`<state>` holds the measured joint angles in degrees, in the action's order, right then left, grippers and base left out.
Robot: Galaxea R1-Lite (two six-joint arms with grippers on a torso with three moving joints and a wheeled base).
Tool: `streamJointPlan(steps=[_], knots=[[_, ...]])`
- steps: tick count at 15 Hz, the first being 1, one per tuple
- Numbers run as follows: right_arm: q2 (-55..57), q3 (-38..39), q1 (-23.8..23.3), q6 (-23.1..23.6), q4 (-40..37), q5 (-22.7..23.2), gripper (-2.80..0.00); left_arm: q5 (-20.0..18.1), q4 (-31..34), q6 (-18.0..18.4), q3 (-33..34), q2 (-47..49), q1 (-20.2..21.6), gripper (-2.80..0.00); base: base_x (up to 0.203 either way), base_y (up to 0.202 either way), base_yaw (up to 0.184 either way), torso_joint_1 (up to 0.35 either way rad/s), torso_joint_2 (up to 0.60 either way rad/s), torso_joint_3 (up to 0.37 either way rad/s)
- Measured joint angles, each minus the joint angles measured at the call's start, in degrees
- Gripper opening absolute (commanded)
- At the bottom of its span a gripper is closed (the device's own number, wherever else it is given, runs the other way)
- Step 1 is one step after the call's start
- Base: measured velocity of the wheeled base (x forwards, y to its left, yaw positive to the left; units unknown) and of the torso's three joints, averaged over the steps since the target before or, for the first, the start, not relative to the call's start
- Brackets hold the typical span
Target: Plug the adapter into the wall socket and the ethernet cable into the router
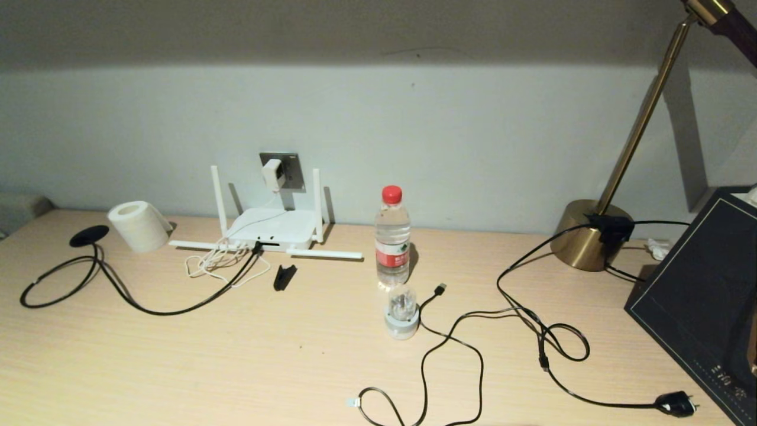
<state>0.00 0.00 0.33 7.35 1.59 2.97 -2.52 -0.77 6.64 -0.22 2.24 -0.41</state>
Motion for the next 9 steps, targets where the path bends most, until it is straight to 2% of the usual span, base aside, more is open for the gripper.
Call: streamJointPlan(steps=[5,9], knots=[[0.0,0.0,0.0,0.1,3.1,0.0,-2.8,0.1,-0.1,-0.8,0.2,-2.2,0.1,-2.8,0.0,0.0,0.0,0.0,0.0,0.0],[0.0,0.0,0.0,-0.1,3.2,-1.0,-2.8,2.5,-0.2,-7.0,0.2,-2.4,0.1,-2.8,0.0,0.0,0.0,0.0,0.0,0.0]])
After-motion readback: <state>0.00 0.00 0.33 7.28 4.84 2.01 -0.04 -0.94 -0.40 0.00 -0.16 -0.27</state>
